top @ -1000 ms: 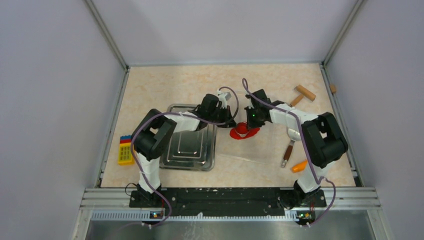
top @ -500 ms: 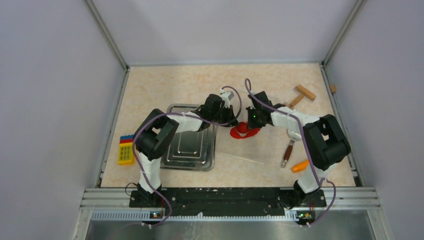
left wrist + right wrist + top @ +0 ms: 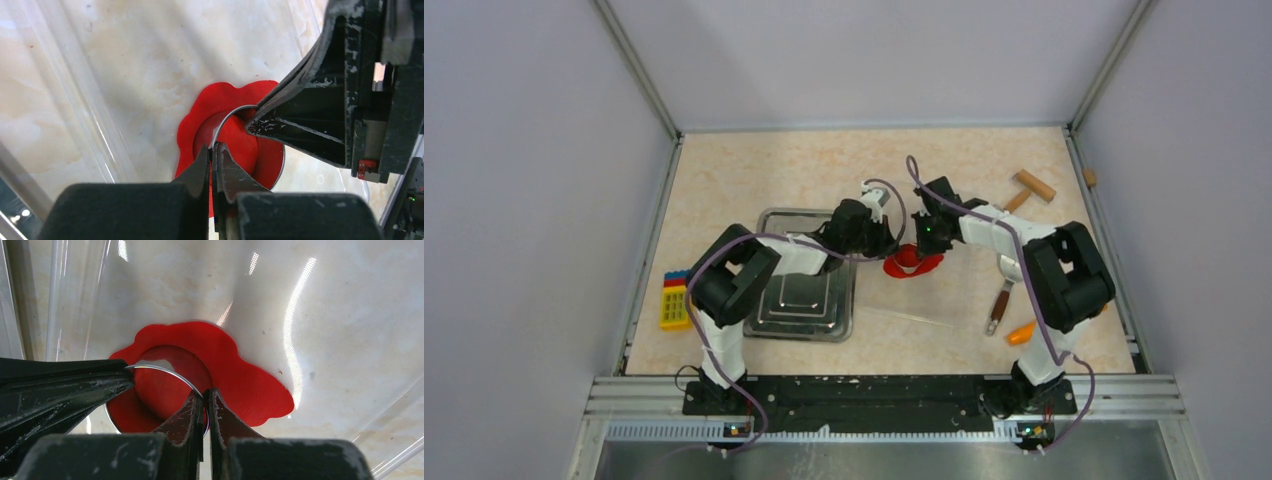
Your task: Roll out the dumpling wrappers from the dough
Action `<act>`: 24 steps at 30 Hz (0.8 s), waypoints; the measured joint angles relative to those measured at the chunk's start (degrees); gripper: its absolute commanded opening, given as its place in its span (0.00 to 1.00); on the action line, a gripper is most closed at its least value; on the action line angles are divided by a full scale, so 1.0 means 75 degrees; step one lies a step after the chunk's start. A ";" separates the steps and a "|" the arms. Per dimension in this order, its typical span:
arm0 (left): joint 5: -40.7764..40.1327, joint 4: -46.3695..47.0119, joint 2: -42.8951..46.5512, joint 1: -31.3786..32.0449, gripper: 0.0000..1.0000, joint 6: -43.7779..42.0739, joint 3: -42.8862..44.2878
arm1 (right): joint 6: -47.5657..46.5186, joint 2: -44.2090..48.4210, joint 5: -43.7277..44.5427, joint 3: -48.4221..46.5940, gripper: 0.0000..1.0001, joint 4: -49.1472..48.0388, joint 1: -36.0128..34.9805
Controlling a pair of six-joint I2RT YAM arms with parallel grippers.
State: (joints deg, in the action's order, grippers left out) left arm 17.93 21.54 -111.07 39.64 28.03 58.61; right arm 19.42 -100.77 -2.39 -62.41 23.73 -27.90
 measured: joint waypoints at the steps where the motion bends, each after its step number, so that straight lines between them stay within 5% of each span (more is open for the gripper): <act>1: -0.0131 0.0137 0.0064 0.0032 0.00 0.0003 -0.0131 | -0.0070 -0.0070 -0.0032 -0.0102 0.00 0.0082 -0.0003; 17: -0.0787 0.0650 0.0326 0.0230 0.00 -0.0114 -0.0635 | -0.0970 -0.0889 -0.0268 -0.1288 0.00 0.1201 -0.0055; 24: -0.0833 0.0790 0.0329 0.0277 0.00 -0.0635 -0.0699 | -0.0871 -0.0586 -0.0248 -0.0889 0.00 0.0766 -0.0058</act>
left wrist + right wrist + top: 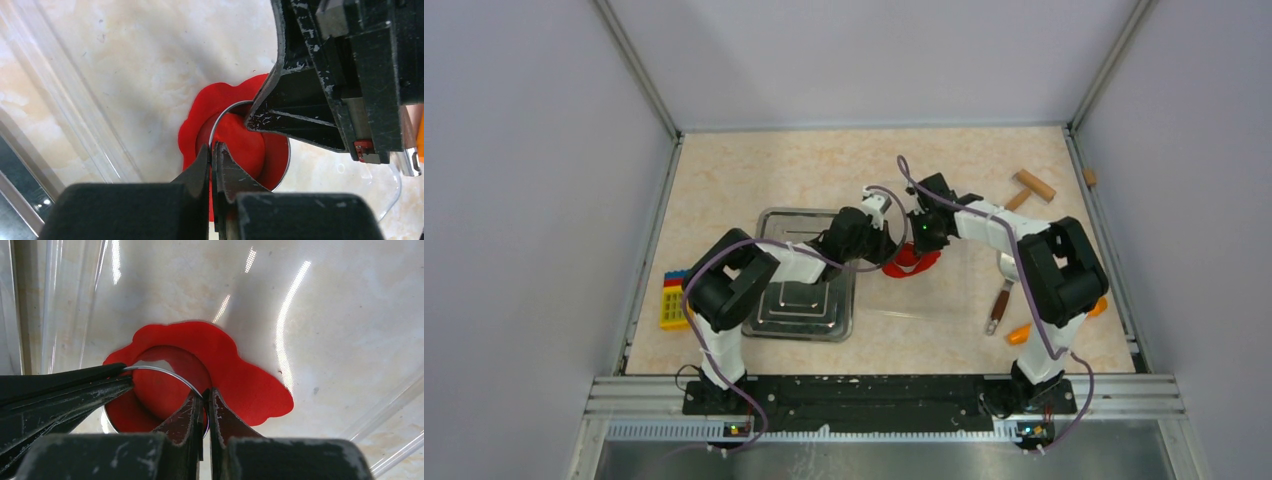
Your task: Roll out the dumpling wrappers from the dough
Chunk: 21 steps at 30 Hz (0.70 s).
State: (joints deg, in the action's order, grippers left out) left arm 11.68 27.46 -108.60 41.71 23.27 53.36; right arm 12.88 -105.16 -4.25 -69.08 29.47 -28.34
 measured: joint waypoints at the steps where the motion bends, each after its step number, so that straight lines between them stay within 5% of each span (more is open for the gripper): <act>1: 0.0015 0.0070 0.0000 0.0006 0.00 -0.0134 -0.0026 | 0.0067 0.0137 0.0017 0.0221 0.00 -0.0251 -0.0006; 21: 0.0198 0.1679 -0.0262 -0.0012 0.00 -0.0924 -0.0568 | 0.1055 0.1058 0.0425 0.1900 0.00 -0.2317 -0.0134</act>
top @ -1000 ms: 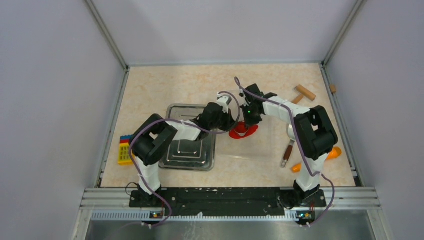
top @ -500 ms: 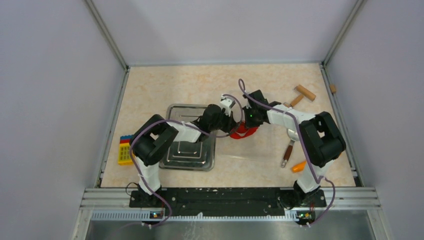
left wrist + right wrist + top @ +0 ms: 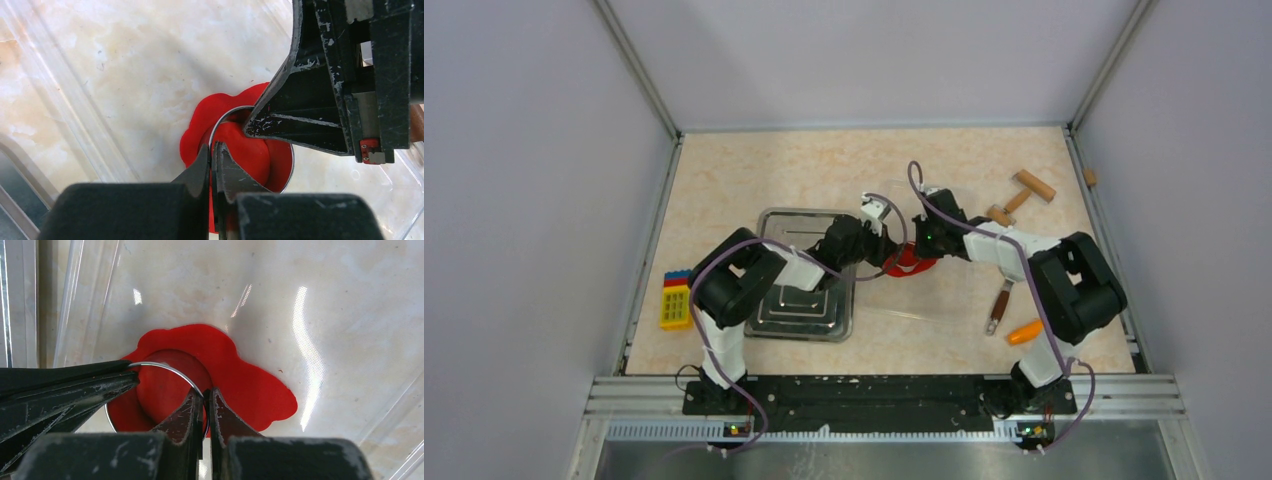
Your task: Roll out the dumpling wrappers from the dough
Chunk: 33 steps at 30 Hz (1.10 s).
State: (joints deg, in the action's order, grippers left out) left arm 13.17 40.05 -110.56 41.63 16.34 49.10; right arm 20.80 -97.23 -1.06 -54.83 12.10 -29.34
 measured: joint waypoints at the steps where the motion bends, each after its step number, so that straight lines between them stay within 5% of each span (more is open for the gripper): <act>1: -0.0012 0.0166 -0.0012 0.0003 0.00 0.0003 -0.0087 | 0.0017 0.0050 0.0047 0.0090 0.00 -0.0128 -0.0023; 11: -0.0023 0.0452 0.0041 0.0009 0.00 -0.0044 -0.0233 | 0.0052 0.0055 0.0221 -0.0020 0.00 0.0029 -0.0125; 17: 0.0781 -0.0831 0.0224 -0.0291 0.01 -0.0114 0.0242 | -0.0181 -0.0201 -0.0318 -0.0551 0.30 0.0766 -0.0052; 22: 0.1807 -0.1743 0.0219 -0.0685 0.19 0.0114 0.0627 | -0.0341 -0.0306 -0.1250 -0.0752 0.42 0.1090 0.0221; 33: 0.3159 -0.3427 0.0204 -0.1268 0.35 0.0221 0.1431 | -0.1428 -0.0195 -0.2926 -0.1754 0.38 0.1437 0.1099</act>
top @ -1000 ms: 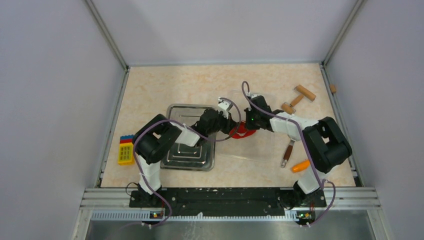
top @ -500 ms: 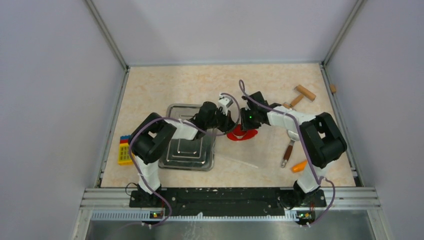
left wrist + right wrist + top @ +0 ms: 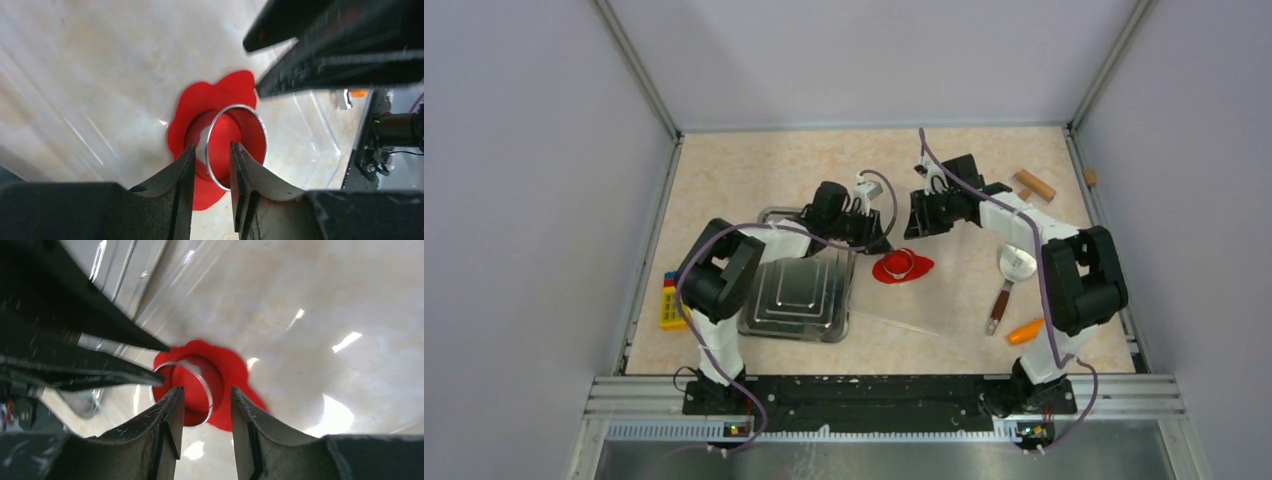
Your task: Roll out the dumpling wrappers from the dough
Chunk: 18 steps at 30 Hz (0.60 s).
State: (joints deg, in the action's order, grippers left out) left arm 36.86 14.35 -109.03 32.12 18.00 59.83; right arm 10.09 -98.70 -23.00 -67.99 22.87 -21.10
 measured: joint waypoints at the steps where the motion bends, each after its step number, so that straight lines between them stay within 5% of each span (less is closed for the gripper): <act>1: 0.0122 -0.0093 0.0000 -0.0032 0.35 -0.0050 0.0143 | -0.0294 0.0058 -0.0227 0.0000 0.35 0.0090 -0.0012; 8: 0.0968 -0.0510 -0.0210 -0.0411 0.36 -0.0501 0.1134 | -0.3765 0.1279 -0.1425 0.0367 0.33 0.0475 -0.0356; 18: 0.1754 -0.1288 -0.1469 -0.0560 0.35 -0.0979 0.2005 | -0.7699 0.1655 -0.0953 0.1139 0.42 0.0443 -0.1833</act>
State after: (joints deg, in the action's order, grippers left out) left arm 50.02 4.69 -120.05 27.92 10.66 74.87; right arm -47.66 -86.28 -30.15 -59.44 26.20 -34.85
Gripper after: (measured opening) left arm 0.359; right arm 0.407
